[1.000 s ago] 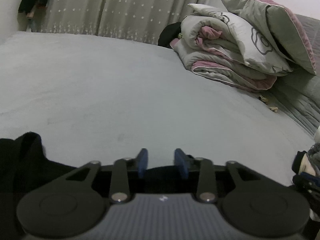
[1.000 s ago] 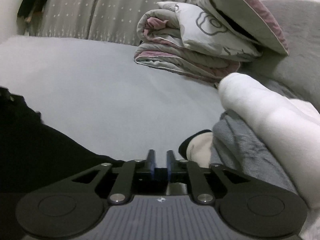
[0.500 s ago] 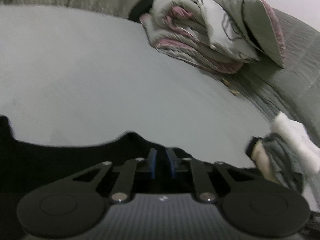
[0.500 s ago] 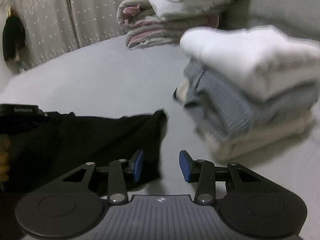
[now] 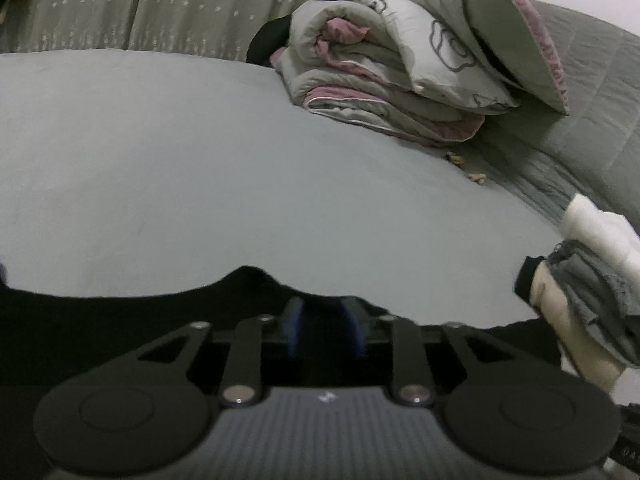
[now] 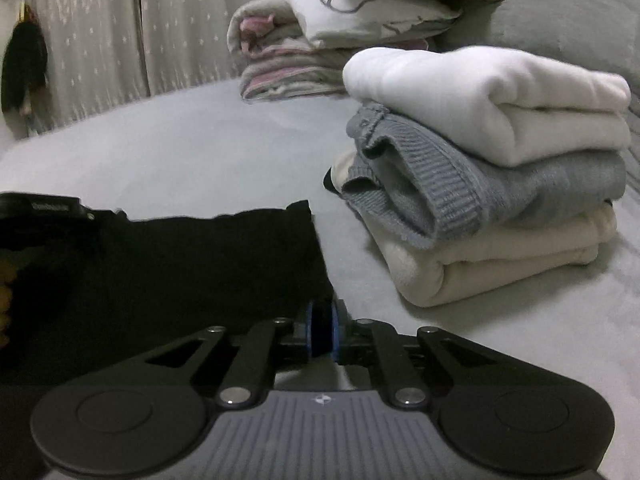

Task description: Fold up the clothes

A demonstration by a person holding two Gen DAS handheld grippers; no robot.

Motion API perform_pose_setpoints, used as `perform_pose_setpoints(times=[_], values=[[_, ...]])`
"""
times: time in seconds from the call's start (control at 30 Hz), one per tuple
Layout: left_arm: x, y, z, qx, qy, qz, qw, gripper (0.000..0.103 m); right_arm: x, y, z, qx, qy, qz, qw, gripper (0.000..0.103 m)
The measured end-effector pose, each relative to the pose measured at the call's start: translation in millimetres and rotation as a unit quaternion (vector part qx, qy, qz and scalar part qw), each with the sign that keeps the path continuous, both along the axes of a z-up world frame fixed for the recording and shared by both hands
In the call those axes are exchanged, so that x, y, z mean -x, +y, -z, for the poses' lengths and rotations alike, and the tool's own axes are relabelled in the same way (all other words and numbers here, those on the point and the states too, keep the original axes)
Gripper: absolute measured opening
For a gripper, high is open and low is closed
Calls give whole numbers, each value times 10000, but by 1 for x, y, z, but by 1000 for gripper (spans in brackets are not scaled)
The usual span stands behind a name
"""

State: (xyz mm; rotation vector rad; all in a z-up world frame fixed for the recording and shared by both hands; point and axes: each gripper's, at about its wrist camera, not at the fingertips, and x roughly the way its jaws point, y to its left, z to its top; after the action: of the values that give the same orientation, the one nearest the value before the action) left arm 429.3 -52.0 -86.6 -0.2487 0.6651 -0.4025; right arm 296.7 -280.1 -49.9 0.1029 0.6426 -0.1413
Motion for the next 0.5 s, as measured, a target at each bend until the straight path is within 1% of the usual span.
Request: perform_pose_setpoints(times=[0.03,0.07,0.1,0.13,0.27,0.37,0.43,0.5], values=[[0,-1,0,53,-11,25,10000,39,2,-4,-1,-147,-44,-11,9999,22],[0,-1,0,98,-21,46,9999,43,5,-8,-1,-294,-88,-23,9995,26],[0,-2,0,135,-29,65,9999,45,7,-11,-2,-441,-132,-34,9989,34],[0,-2,0,174,-35,82,9998,47,9,-15,-3,-559,-166,-42,9983,38],[-1,1,2,427,-32,153,9990,57,13,-27,-5,-917,-183,-123,9955,40],[-3,4,3,568,-13,166,9982,57,14,-37,-7,-1265,-78,-293,9915,41],[-4,6,4,650,1,167,9977,57,14,-42,-7,-1606,90,-557,9854,41],[-5,8,5,733,15,168,9972,58,12,-47,-3,-2122,201,-877,9731,42]])
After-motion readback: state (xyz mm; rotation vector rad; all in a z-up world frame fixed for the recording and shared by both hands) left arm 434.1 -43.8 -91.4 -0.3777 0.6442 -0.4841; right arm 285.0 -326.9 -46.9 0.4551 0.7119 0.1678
